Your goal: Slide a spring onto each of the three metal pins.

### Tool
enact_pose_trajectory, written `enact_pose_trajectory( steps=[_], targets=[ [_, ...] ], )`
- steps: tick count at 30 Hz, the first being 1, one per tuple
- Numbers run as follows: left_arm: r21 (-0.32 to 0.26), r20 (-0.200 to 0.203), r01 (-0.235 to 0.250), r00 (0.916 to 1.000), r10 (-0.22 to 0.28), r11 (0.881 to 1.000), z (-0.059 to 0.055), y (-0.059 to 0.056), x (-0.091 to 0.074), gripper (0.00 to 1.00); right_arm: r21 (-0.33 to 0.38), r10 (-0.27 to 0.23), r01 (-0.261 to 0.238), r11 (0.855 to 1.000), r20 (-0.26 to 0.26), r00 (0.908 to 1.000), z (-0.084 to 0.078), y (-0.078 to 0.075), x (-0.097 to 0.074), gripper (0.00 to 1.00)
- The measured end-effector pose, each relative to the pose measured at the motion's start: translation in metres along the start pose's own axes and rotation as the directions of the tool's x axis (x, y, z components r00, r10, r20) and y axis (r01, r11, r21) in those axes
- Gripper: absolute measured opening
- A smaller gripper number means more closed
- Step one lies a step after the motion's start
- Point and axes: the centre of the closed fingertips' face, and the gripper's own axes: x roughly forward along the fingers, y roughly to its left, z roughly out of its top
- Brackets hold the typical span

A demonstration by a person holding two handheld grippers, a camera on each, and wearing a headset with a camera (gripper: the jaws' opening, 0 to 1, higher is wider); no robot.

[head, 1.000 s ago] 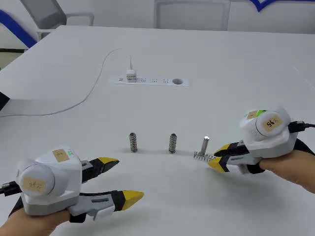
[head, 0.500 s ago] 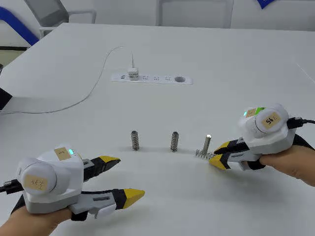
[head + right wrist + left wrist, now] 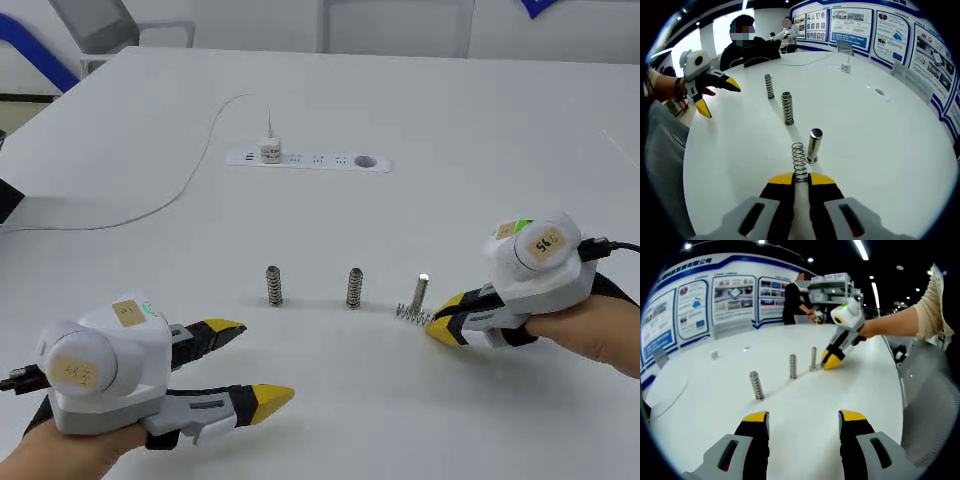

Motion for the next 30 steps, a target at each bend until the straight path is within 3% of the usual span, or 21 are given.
enact_pose_trajectory(
  steps=[6, 14, 30],
  targets=[
    [0.005, 0.000, 0.010, 0.9999, -0.010, 1.000, 0.000, -0.003, 0.002, 0.56, -0.025, 0.008, -0.008, 1.000, -0.003, 1.0000, 0.002, 0.006, -0.004, 0.11],
    [0.020, -0.003, 0.038, 0.9993, -0.038, 0.999, 0.001, -0.011, 0.008, 0.54, -0.051, 0.047, -0.046, 0.998, 0.004, 0.9989, 0.009, 0.025, -0.009, 0.11],
    [0.070, -0.007, 0.089, 0.9961, -0.089, 0.994, 0.014, -0.022, 0.022, 0.51, -0.135, 0.120, -0.116, 0.984, 0.021, 0.9926, 0.032, 0.059, -0.010, 0.11]
  ],
)
